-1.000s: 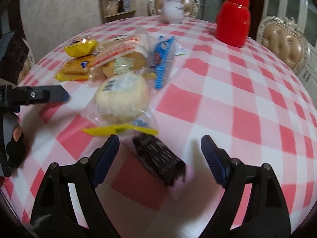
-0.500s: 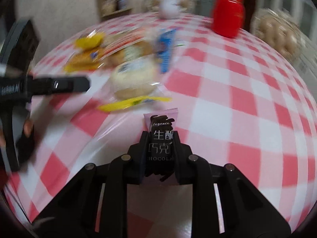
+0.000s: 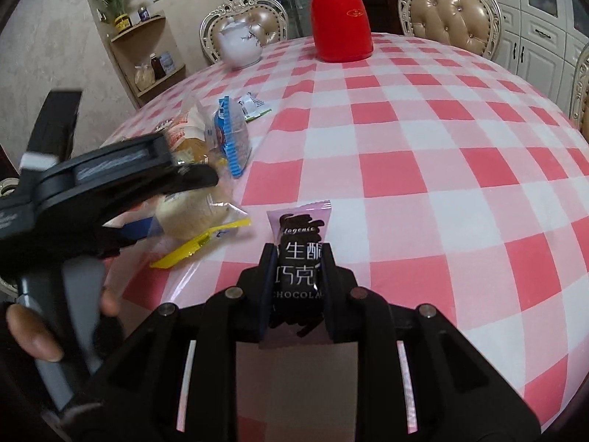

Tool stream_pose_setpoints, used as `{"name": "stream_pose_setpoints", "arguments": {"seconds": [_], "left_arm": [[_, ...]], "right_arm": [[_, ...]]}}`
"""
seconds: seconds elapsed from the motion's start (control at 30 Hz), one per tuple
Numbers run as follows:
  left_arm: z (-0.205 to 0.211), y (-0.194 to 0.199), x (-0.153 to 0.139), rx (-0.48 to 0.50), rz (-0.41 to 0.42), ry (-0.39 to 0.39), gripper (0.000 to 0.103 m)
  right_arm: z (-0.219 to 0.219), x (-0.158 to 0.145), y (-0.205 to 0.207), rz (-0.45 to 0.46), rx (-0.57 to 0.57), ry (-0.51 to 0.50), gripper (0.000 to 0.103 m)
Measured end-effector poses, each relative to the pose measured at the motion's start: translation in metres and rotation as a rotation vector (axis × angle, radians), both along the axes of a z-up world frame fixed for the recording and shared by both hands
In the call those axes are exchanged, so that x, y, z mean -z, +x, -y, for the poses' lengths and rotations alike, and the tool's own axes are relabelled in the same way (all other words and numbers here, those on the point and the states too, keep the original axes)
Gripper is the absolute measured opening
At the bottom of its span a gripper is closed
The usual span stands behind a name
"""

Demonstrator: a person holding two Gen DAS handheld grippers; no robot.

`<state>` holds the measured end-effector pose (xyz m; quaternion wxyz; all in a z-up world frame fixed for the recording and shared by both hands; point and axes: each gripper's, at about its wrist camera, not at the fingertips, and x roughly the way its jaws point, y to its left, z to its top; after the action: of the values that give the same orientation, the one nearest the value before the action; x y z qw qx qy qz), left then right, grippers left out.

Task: Organize snacks
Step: 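Grasp the round cake bun in its clear wrapper with the left tool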

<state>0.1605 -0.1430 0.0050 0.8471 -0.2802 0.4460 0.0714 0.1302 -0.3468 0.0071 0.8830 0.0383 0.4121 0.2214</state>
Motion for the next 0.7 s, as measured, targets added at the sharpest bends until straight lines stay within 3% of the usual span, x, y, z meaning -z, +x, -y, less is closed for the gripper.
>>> {"name": "stream_pose_setpoints", "arguments": {"seconds": [0.17, 0.3, 0.33, 0.4, 0.7], "left_arm": [[0.012, 0.019, 0.0, -0.002, -0.005, 0.078, 0.097], [0.035, 0.025, 0.005, 0.102, -0.016, 0.254, 0.097], [0.038, 0.024, 0.007, 0.12, -0.017, 0.296, 0.093], [0.042, 0.019, 0.007, 0.15, -0.003, 0.373, 0.072], [0.0, -0.038, -0.001, 0.266, 0.044, 0.307, 0.067]], "right_arm": [[-0.004, 0.002, 0.0, -0.006, -0.013, -0.003, 0.026], [-0.004, 0.003, -0.001, -0.004, -0.017, -0.004, 0.026], [-0.004, 0.004, -0.001, -0.005, -0.017, -0.004, 0.026], [-0.003, 0.006, 0.0, -0.011, -0.015, -0.003, 0.026], [-0.001, 0.007, 0.0, 0.0, -0.029, 0.022, 0.026]]}}
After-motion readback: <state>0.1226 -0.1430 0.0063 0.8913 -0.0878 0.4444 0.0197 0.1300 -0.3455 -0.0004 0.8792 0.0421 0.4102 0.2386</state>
